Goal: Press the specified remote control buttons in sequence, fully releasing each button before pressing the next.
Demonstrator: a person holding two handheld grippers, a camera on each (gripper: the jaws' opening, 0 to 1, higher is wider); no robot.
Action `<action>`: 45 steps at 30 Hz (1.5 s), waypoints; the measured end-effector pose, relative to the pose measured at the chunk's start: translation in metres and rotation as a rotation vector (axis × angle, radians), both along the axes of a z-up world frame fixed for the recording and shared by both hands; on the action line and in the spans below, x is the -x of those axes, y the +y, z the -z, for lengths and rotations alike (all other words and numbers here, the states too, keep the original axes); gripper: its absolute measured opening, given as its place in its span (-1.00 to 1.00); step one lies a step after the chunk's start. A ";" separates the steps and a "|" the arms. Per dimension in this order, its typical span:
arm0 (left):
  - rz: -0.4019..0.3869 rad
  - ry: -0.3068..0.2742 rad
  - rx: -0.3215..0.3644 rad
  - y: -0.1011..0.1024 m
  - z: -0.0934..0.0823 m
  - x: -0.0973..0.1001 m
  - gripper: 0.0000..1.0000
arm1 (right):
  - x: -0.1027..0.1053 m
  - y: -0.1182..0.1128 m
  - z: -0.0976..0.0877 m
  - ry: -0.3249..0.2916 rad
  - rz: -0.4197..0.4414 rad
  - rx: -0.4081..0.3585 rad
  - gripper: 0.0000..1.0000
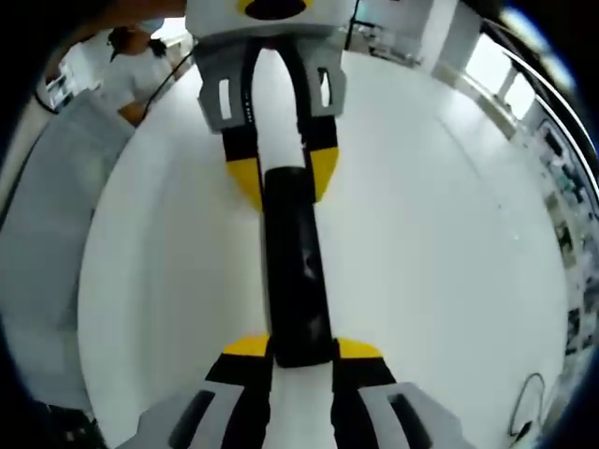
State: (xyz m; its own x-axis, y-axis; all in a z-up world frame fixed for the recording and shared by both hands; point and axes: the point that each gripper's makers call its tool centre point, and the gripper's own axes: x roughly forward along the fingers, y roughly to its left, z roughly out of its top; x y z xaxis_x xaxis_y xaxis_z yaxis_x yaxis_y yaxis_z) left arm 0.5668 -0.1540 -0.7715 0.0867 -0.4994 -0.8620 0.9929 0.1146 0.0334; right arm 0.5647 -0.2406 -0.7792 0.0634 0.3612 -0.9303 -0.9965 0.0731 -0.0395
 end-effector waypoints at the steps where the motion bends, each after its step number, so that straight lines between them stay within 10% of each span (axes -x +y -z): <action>1: -0.001 -0.001 0.000 0.000 -0.001 0.000 -0.53 | 0.001 0.000 -0.002 -0.002 0.001 -0.002 -0.59; 45: 0.021 -0.074 0.001 -0.004 -0.064 0.048 -0.53 | 0.051 -0.004 -0.072 -0.112 0.012 -0.070 -0.59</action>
